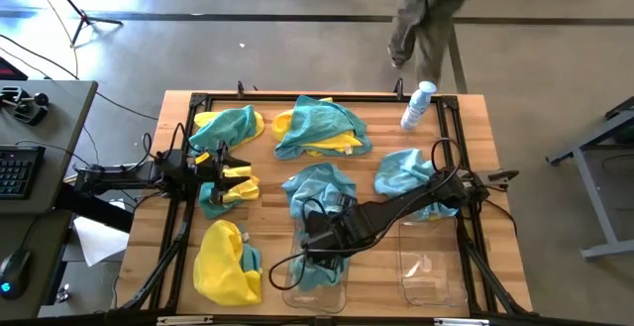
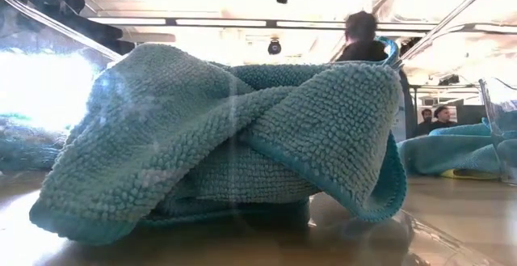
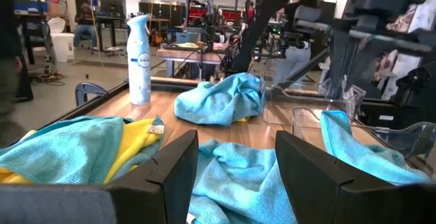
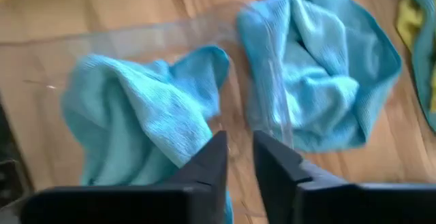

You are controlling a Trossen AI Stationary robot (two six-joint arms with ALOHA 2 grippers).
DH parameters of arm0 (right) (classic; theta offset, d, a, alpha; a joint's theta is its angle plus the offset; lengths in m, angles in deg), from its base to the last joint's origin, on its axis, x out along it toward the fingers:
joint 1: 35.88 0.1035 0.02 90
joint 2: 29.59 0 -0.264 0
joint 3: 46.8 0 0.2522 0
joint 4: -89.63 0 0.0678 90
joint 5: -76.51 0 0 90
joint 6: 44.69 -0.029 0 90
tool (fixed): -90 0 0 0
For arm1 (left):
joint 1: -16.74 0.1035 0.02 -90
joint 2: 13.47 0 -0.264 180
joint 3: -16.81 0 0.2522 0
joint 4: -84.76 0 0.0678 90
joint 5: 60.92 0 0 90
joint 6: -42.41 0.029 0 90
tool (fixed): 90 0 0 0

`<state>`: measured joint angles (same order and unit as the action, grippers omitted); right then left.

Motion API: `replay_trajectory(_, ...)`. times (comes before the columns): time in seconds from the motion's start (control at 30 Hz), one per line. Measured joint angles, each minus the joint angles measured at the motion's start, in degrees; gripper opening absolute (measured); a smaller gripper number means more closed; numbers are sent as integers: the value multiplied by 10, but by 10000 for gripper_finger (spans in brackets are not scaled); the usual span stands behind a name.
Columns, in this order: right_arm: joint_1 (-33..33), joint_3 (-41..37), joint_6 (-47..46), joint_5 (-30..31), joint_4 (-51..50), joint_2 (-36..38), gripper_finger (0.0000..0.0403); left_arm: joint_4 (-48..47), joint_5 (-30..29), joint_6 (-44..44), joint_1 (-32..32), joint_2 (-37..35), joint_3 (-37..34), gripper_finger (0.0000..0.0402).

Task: Sort microfiber towel by color & place in baskets
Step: Put the blue towel into the left transparent bin

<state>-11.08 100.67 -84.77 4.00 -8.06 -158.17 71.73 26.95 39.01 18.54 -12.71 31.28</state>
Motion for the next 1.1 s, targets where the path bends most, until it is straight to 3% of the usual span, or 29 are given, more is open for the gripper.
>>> replay_trajectory(0.1, 5, -5, -23, 14, -25, 0, 9, 1, 0, 0, 0, 0, 0, 186)
replay_trajectory(0.73, 49, -5, -105, 139, -61, 17, 0, 62, -2, -161, 0, 0, 1, 186)
replay_trajectory(1.1, 74, -7, -135, 222, -60, 17, 0, -2, -41, -129, -27, 69, 103, 186)
